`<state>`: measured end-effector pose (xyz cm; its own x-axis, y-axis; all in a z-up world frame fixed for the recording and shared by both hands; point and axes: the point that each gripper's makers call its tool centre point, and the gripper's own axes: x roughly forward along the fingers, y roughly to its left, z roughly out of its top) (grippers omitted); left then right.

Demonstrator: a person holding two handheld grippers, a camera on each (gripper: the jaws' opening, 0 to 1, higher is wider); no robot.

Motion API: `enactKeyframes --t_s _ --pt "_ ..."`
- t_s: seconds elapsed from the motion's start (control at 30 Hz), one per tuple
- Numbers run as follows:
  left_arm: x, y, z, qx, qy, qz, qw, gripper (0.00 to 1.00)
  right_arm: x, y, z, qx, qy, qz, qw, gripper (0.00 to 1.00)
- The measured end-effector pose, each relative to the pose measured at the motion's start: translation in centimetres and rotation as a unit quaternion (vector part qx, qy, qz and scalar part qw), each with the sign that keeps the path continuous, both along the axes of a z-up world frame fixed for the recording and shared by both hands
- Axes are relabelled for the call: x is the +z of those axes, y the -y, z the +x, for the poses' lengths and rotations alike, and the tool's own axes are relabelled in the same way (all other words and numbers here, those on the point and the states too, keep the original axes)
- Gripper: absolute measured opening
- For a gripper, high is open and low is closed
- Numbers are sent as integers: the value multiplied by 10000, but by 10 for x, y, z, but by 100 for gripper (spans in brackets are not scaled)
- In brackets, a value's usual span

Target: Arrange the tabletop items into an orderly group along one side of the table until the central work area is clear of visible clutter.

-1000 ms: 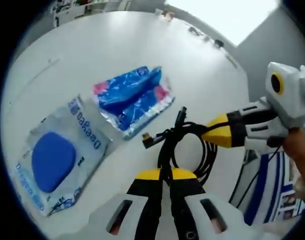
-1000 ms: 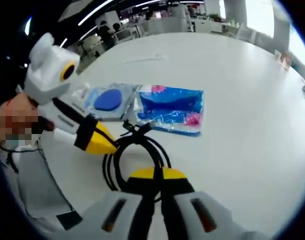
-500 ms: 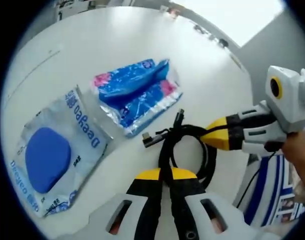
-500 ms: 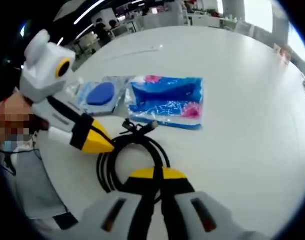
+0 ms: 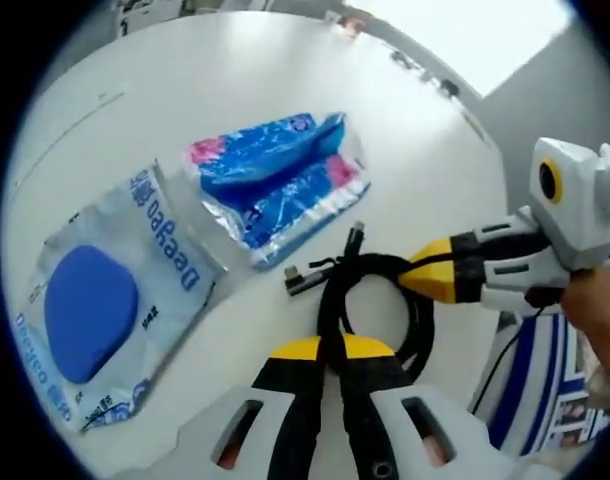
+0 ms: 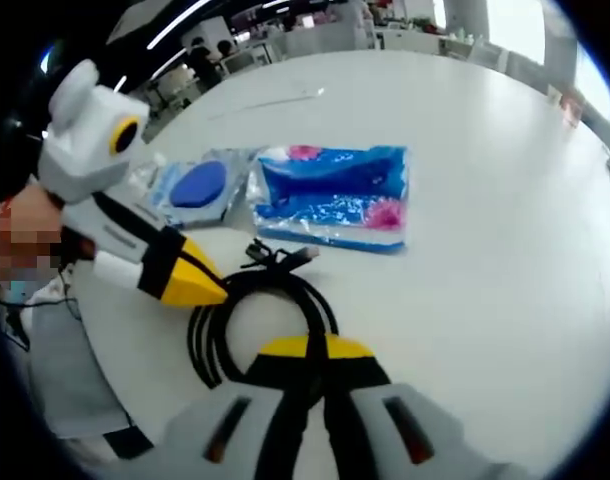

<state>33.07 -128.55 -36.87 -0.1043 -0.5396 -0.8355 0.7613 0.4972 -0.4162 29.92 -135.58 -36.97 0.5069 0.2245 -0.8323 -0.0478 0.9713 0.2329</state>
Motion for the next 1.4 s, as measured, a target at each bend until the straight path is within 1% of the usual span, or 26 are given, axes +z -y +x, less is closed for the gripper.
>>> enactKeyframes --t_s 0.17,0.5,0.7,0.83,0.97,1.17,1.3,1.33,1.4 --pt "-1 0 1 1 7 -52 10000 1 0 1 1 75 32 -69 9999 0" --pt "0 0 0 -5 28 -147 9999 3 -1 1 2 23 160 -109 9998 2" --pt "0 -2 1 -25 67 -166 9998 5 0 1 1 -13 181 -106 9998 3" --pt "2 -3 2 -37 102 -194 9998 6 2 1 2 -42 236 -113 9996 4" --pt "5 -4 1 -39 119 -222 9997 7 4 1 3 -44 277 -139 9995 9" --pt "8 -7 4 -46 190 -284 9994 12 10 1 4 -32 373 -197 9991 11" --pt "14 -6 3 -115 247 -375 9989 16 15 0 5 -17 463 -225 9987 14" --pt "17 -4 2 -168 276 -465 9984 17 16 0 6 -30 489 -209 9986 14" --pt "20 -5 2 -226 325 -469 9981 22 20 -1 7 -50 553 -176 9983 14"
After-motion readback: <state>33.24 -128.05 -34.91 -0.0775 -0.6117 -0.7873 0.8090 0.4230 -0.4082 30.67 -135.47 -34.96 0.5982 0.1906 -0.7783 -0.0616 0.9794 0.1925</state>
